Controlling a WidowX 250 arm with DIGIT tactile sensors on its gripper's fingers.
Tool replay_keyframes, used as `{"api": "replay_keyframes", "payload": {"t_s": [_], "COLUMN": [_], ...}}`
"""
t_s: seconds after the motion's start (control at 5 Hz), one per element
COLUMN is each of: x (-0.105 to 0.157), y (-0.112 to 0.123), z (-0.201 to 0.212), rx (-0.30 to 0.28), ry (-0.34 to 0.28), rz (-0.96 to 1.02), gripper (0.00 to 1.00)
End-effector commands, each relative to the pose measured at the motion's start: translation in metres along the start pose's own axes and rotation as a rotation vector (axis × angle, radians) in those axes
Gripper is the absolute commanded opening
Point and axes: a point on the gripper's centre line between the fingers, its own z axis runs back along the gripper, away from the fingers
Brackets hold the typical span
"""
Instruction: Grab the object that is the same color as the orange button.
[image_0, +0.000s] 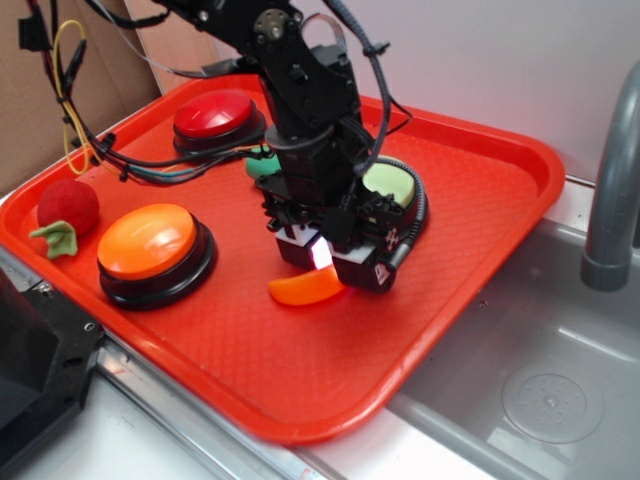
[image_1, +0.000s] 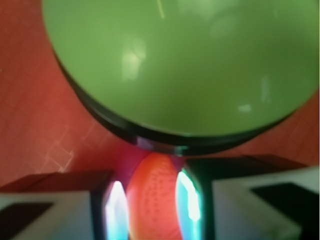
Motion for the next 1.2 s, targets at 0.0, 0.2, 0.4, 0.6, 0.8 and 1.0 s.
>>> {"api": "replay_keyframes", "payload": {"t_s": [0.0,0.2,0.4,0.6,0.8,1.0], "x": [0.008,0.007,0.004,0.001,-0.01,-0.018], "y": [0.014,0.019,0.02,0.028,0.035,0.038], "z": [0.038,0.079,0.113,0.144,0.174,0.183], "rx": [0.02,0.032,0.047,0.013,-0.03,-0.003], "ry": [-0.029,-0.046,-0.032,-0.039,-0.083,-0.14], "rz": [-0.05,-0.081,-0.126,-0.079,-0.041,0.027], "gripper": [0.0,0.0,0.0,0.0,0.0,0.0]}}
